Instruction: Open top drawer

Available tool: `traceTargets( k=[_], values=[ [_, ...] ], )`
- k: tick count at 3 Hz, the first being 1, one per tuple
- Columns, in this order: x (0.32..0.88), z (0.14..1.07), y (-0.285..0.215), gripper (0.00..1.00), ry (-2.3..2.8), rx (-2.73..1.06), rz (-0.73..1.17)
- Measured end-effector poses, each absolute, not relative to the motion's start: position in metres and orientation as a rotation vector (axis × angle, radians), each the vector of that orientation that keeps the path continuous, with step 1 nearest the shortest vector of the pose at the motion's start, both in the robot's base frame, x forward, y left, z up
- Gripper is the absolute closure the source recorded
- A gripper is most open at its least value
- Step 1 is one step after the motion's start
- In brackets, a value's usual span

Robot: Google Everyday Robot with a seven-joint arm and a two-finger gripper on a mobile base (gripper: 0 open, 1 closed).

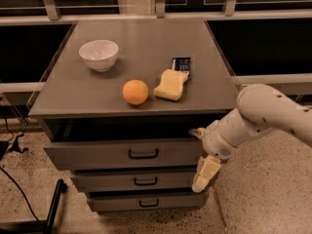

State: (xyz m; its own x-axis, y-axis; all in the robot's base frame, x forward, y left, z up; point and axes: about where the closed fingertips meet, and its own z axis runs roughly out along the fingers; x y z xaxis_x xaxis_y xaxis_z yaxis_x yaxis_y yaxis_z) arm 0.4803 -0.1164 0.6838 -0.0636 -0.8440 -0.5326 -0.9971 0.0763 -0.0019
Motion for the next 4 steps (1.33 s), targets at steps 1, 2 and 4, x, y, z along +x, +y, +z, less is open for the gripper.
traceTargets(
  k=[1,2,4],
  values=[
    [0.469,0.678,-0.113,0.0,1.952,-1.865,0.536],
    [0.457,0.677,-0.113,0.0,1.977,-1.926,0.541],
    [0.432,0.685,-0.121,0.0,2.075,-2.009,0.573]
  ],
)
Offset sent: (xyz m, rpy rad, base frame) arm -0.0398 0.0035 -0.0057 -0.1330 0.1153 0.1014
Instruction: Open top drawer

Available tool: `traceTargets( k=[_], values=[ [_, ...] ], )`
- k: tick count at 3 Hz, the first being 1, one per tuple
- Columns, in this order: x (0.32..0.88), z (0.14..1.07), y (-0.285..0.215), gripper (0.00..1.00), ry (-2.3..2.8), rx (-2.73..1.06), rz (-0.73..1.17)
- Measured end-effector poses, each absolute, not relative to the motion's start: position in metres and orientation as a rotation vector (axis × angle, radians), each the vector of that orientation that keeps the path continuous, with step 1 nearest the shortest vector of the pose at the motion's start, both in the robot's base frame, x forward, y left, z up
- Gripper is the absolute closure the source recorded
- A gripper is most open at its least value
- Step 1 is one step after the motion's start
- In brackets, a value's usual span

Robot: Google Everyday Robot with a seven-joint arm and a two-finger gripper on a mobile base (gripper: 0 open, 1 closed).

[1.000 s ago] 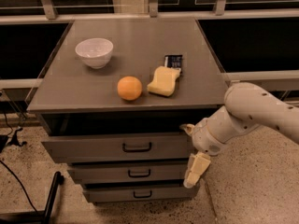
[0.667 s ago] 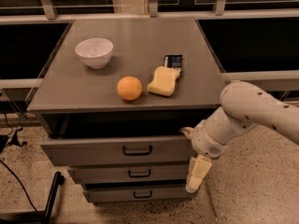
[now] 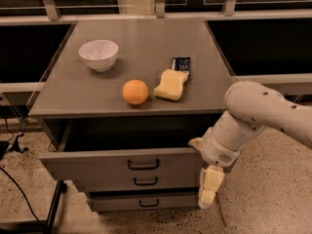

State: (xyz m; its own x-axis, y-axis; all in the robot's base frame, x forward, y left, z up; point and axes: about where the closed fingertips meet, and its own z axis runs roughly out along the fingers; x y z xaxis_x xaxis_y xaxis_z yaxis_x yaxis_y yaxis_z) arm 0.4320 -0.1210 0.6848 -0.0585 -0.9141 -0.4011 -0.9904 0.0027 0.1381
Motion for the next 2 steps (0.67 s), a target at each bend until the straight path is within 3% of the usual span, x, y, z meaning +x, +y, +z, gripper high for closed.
traceTargets(
  k=[2],
  values=[
    [0.397,0.693,-0.138,0.0,2.212,-1.994,0.687]
  ],
)
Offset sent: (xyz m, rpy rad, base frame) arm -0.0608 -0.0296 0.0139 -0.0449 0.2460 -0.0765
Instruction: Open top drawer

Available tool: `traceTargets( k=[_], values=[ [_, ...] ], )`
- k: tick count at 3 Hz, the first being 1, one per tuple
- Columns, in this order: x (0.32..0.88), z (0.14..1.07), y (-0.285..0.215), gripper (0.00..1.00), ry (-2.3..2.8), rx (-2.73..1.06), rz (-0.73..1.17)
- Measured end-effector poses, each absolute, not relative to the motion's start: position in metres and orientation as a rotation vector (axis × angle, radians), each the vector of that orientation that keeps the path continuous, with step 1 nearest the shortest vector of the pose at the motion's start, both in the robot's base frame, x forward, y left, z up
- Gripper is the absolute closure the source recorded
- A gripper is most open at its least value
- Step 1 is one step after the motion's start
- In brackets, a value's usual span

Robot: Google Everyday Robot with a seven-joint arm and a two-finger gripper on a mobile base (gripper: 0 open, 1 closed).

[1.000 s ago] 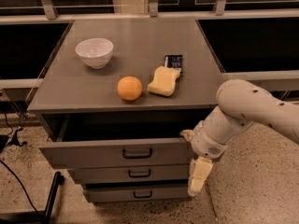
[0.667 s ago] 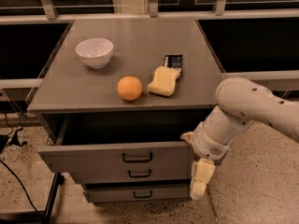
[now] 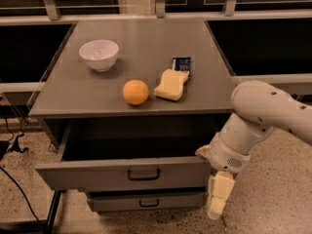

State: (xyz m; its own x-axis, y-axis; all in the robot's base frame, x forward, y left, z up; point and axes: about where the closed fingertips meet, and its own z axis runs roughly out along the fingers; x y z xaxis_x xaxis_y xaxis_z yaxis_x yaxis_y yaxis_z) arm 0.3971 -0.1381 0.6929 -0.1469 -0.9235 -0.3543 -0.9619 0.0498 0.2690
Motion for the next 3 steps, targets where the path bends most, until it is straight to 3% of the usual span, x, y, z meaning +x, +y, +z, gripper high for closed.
traceTargets(
  k=[2,3],
  values=[
    [0.353,0.706,-0.155,0.0,2.307,-1.88,0.951],
    [0.353,0.706,-0.155,0.0,2.307,-1.88,0.951]
  ],
)
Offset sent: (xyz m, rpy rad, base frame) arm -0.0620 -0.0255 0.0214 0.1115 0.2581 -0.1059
